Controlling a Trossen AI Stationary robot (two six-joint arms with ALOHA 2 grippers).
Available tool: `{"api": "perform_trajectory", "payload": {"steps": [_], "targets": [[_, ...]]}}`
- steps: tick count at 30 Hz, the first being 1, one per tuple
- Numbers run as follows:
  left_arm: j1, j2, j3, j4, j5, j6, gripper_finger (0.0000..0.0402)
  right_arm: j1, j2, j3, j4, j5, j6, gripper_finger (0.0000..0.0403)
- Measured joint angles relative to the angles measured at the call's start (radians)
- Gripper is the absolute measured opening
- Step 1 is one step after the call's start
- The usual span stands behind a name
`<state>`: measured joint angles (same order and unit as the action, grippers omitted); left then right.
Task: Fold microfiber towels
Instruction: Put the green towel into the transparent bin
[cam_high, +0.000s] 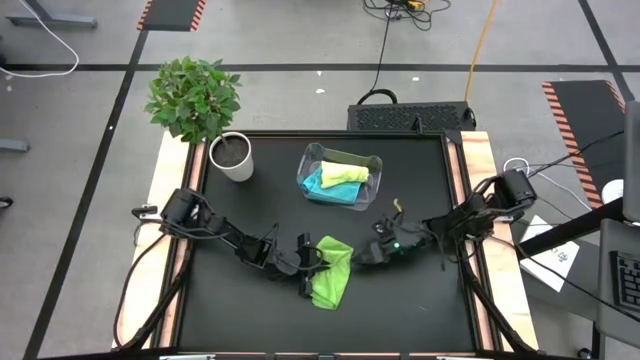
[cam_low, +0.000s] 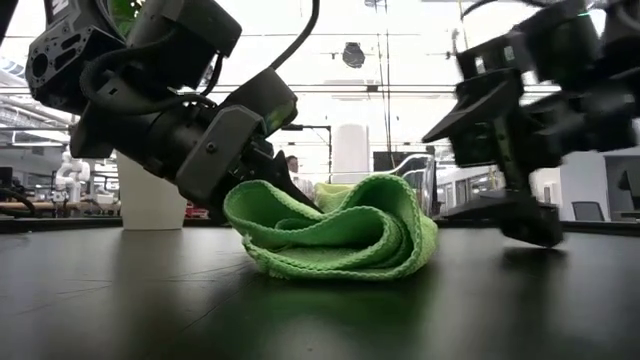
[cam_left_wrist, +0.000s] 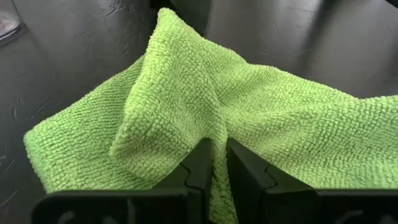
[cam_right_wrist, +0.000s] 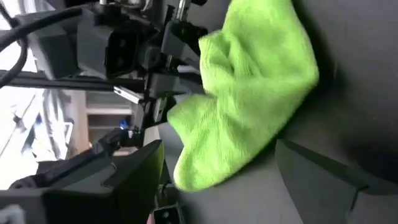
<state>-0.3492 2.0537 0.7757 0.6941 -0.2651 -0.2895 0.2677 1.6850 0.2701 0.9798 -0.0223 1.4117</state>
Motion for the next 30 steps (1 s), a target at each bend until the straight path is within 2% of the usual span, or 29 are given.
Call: {"api": "perform_trajectory", "payload": {"steps": [5, 9, 20, 30], "targets": [[0.001, 0.003, -0.002, 0.045, 0.003, 0.018, 0.0049, 0.097, -0.005, -0.011, 0.003, 0.179, 0.061, 0.0295], [0.011, 0.004, -0.002, 0.079, 0.010, 0.023, 0.0049, 0.114, -0.003, 0.046, -0.050, 0.233, 0.063, 0.0284], [0.013, 0.005, -0.002, 0.105, 0.005, 0.034, 0.0049, 0.094, -0.002, 0.237, -0.356, 0.203, 0.012, 0.0276], [0.013, 0.005, -0.001, 0.125, 0.017, 0.087, 0.0049, 0.011, 0.000, 0.281, -0.409, 0.203, 0.040, 0.0276]]}}
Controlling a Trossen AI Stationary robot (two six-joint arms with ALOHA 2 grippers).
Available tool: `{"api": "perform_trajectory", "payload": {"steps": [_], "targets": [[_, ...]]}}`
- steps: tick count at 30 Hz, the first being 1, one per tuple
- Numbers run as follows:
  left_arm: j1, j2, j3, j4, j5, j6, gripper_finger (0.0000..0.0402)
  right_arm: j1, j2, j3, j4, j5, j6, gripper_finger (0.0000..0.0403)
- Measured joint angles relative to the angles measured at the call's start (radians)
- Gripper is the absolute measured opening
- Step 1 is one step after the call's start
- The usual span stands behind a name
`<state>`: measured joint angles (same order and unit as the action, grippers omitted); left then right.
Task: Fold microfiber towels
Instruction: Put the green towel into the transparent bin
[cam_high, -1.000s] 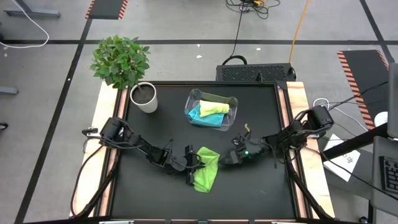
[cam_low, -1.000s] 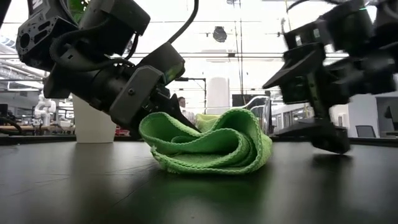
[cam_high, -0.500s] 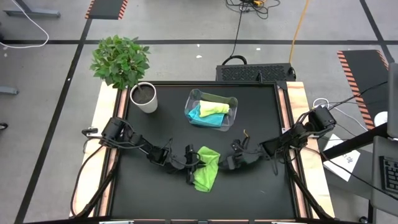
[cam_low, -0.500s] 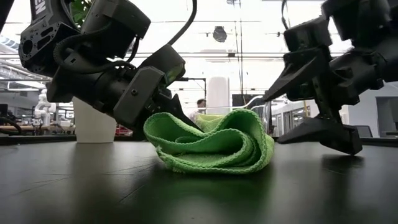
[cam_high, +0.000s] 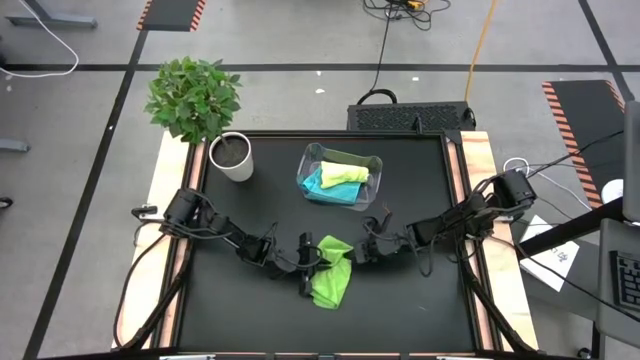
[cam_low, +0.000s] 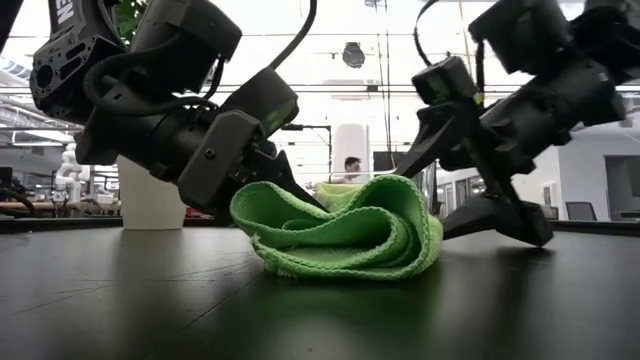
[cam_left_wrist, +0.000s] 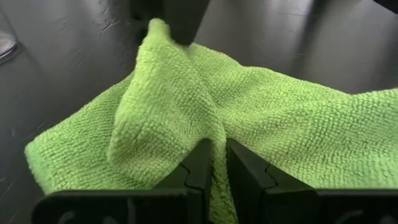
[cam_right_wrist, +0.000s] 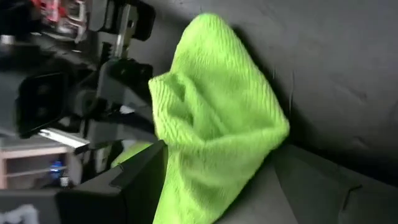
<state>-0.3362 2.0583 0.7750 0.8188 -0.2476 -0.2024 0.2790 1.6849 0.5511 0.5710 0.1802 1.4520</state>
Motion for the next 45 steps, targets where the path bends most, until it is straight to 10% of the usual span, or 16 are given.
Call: {"api": "perform_trajectory", "payload": {"steps": [17, 29, 45], "targets": [[0.000, -0.002, 0.001, 0.000, 0.022, 0.036, 0.0049, -0.051, 0.153, 0.145, 0.023, -0.123, -0.157, 0.0268], [0.000, -0.003, 0.002, -0.005, 0.020, 0.036, 0.0049, -0.042, 0.159, 0.142, 0.130, -0.163, -0.465, 0.0016], [-0.136, -0.235, 0.002, -0.104, -0.117, 0.365, 0.0049, -0.085, 0.017, 0.141, 0.181, -0.274, -0.770, 0.0006]]}}
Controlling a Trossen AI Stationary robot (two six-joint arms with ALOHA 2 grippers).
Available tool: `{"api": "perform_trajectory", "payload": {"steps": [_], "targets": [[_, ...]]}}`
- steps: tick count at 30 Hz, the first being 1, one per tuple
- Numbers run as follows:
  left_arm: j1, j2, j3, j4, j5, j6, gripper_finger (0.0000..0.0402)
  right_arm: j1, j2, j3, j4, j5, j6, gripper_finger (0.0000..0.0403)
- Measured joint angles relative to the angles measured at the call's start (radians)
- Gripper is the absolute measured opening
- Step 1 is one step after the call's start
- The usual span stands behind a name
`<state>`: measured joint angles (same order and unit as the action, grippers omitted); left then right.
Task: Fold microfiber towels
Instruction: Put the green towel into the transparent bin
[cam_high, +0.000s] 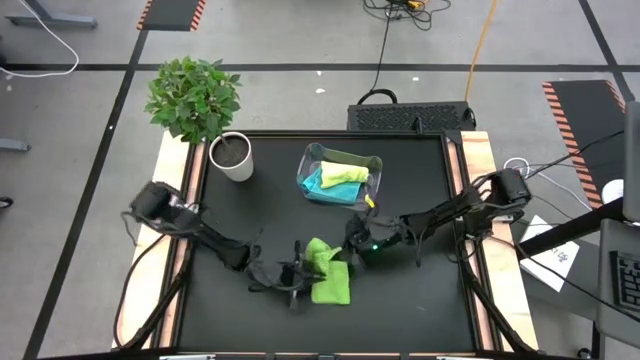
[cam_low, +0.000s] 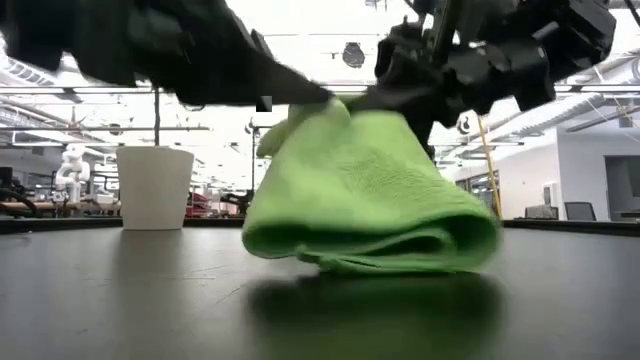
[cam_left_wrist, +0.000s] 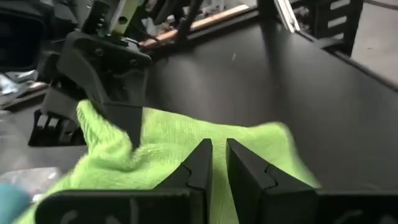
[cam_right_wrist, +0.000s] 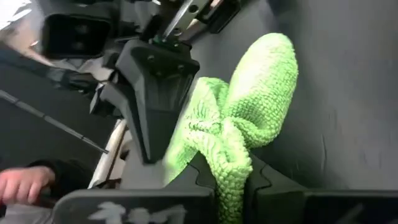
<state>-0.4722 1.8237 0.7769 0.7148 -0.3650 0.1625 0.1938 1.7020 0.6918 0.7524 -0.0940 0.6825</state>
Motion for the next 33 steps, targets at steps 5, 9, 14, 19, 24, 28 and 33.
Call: {"api": "perform_trajectory", "payload": {"steps": [5, 9, 14, 19, 24, 28, 33], "targets": [[-0.042, -0.137, 0.000, -0.186, -0.064, -0.067, 0.0049, -0.065, -0.116, 0.001, -0.078, -0.023, -0.092, 0.0005], [-0.059, -0.171, 0.001, -0.275, -0.074, -0.135, 0.0049, -0.145, -0.193, 0.001, -0.153, -0.089, -0.118, 0.0005], [-0.067, -0.169, 0.000, -0.322, -0.090, -0.166, 0.0049, -0.260, -0.234, 0.001, -0.175, -0.192, -0.119, 0.0004], [-0.074, -0.169, 0.000, -0.394, -0.091, -0.203, 0.0049, -0.371, -0.252, 0.002, -0.143, -0.284, -0.126, 0.0004], [-0.079, -0.169, 0.000, -0.419, -0.092, -0.227, 0.0049, -0.470, -0.252, 0.002, -0.034, -0.350, -0.127, 0.0004], [-0.078, -0.169, 0.000, -0.426, -0.144, -0.240, 0.0049, -0.541, -0.252, 0.002, 0.069, -0.354, -0.126, 0.0004], [-0.078, -0.169, 0.000, -0.427, -0.158, -0.240, 0.0049, -0.613, -0.253, 0.003, 0.201, -0.354, -0.088, 0.0004]]}}
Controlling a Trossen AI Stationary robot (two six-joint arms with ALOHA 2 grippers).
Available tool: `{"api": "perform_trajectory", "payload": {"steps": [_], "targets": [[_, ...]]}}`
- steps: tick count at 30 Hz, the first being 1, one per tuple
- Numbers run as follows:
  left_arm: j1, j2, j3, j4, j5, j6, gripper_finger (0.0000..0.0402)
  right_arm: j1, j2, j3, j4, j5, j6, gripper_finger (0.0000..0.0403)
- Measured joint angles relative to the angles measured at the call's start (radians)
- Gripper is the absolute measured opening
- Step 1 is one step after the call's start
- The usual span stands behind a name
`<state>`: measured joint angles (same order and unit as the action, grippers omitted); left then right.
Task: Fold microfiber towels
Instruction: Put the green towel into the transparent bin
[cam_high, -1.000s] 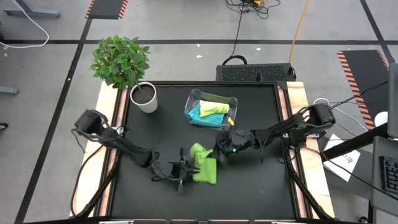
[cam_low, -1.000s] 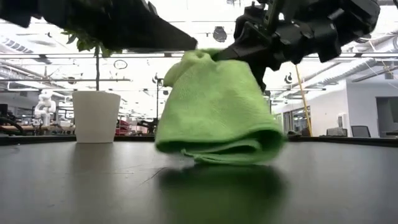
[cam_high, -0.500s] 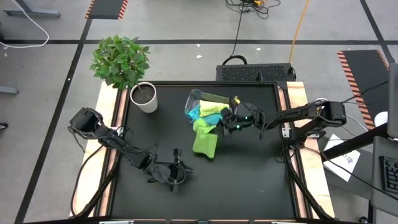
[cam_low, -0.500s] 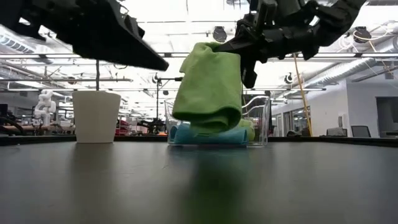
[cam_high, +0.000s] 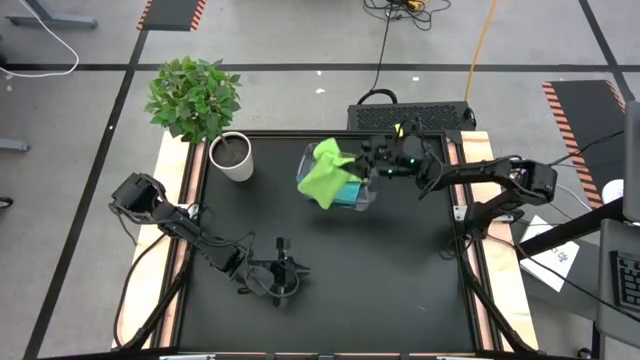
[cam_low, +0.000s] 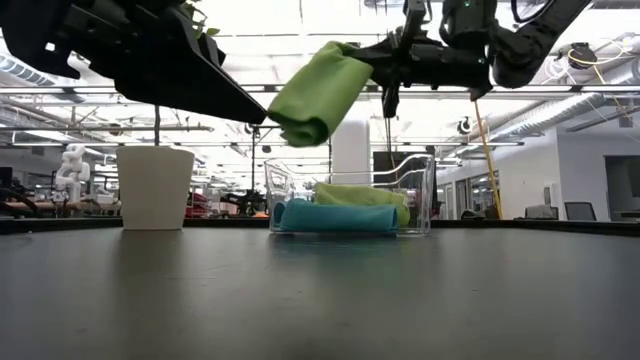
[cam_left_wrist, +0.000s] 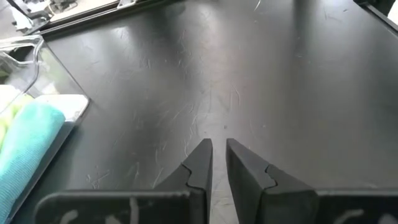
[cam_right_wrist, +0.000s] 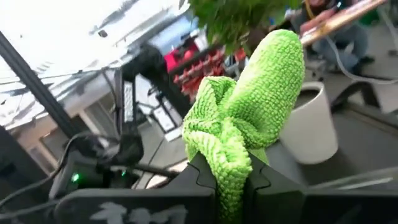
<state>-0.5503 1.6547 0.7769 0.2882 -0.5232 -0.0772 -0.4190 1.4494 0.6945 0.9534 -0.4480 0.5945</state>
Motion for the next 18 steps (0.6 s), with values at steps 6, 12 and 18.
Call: {"api": "perform_trajectory", "payload": {"steps": [6, 12, 18], "targets": [[0.000, 0.000, 0.000, -0.001, 0.000, 0.010, 0.0049, -0.087, 0.000, 0.034, 0.016, 0.014, 0.030, 0.0004], [0.000, 0.000, 0.000, 0.000, 0.000, 0.056, 0.0049, -0.155, -0.001, 0.097, 0.076, 0.114, 0.070, 0.0004], [-0.002, 0.000, 0.000, -0.024, 0.000, 0.086, 0.0049, -0.141, 0.007, 0.102, 0.047, 0.241, 0.079, 0.0004]]}}
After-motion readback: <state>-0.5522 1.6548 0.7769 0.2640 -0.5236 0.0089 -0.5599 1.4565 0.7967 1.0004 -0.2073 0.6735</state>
